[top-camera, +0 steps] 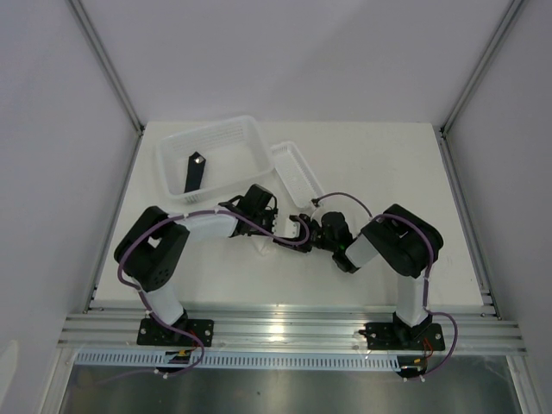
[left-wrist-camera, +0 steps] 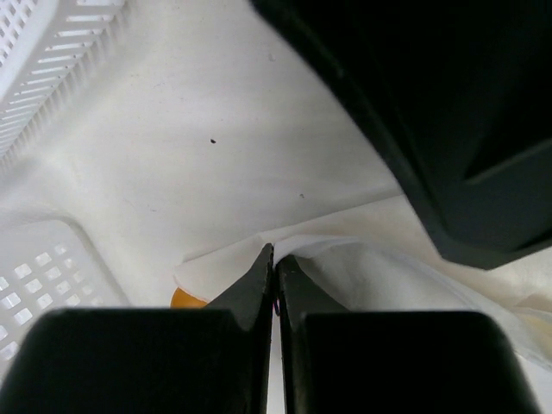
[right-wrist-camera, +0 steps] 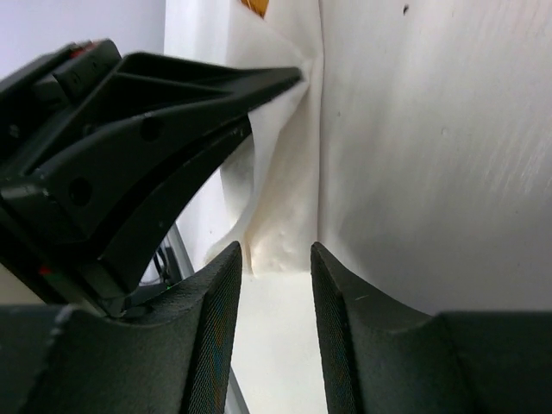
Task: Place the utensils on the paper napkin and roll it up
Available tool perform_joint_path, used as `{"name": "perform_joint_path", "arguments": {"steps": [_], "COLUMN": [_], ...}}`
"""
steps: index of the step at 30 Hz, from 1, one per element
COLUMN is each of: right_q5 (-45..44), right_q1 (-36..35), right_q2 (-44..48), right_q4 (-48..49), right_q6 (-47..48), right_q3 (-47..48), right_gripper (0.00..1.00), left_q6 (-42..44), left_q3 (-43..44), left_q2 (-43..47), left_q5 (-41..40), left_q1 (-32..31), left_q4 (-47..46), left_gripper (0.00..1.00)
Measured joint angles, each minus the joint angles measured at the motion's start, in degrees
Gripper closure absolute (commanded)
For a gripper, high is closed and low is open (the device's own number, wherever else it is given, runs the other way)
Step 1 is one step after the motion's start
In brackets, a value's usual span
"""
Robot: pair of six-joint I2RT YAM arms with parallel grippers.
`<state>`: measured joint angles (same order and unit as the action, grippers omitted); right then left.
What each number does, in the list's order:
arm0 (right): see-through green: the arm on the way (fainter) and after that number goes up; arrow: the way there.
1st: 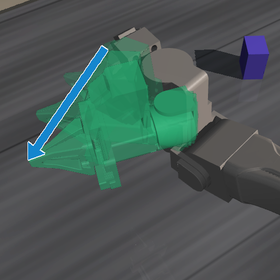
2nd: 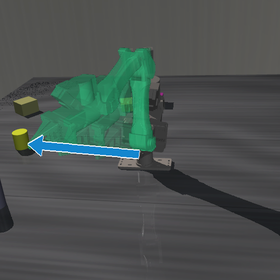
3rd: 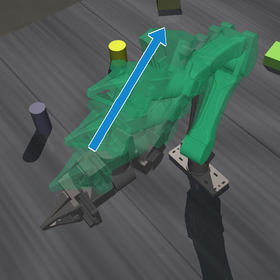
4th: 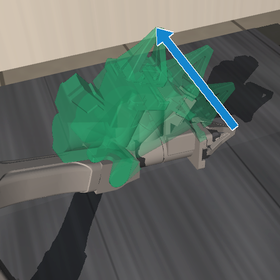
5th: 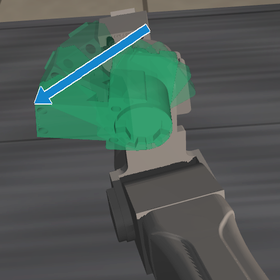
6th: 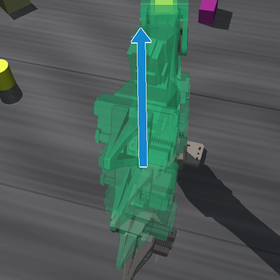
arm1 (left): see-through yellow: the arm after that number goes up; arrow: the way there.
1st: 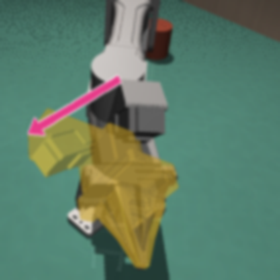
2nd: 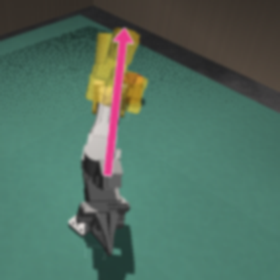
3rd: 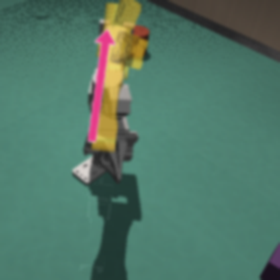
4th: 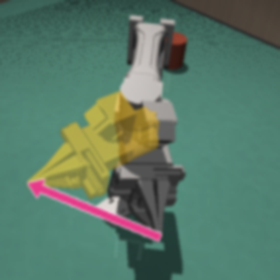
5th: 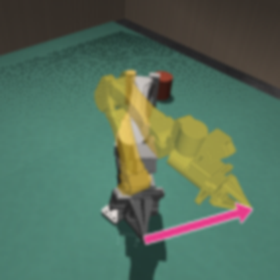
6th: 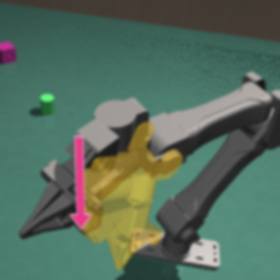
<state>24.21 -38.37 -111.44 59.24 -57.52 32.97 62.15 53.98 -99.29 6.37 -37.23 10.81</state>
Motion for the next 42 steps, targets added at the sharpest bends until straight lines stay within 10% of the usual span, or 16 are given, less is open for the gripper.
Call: {"name": "perform_joint_path", "arguments": {"steps": [32,42], "right_q5": [-5.8,-5.9], "right_q1": [-1.6,-2.3], "right_q2": [-4.2,-5.1], "right_q4": [1.0,-0.9], "right_q6": [-4.0,-4.2], "right_q3": [5.5,7.7], "right_gripper": [0.69,1.0], "left_q6": [-2.2,-2.5], "left_q3": [0.3,0.4], "left_q2": [-0.1,-0.1], "left_q5": [-1.2,-1.4], "left_q1": [0.2,0.2], "left_q4": [0.1,0.2], "left_gripper": [0.97,0.77]}}
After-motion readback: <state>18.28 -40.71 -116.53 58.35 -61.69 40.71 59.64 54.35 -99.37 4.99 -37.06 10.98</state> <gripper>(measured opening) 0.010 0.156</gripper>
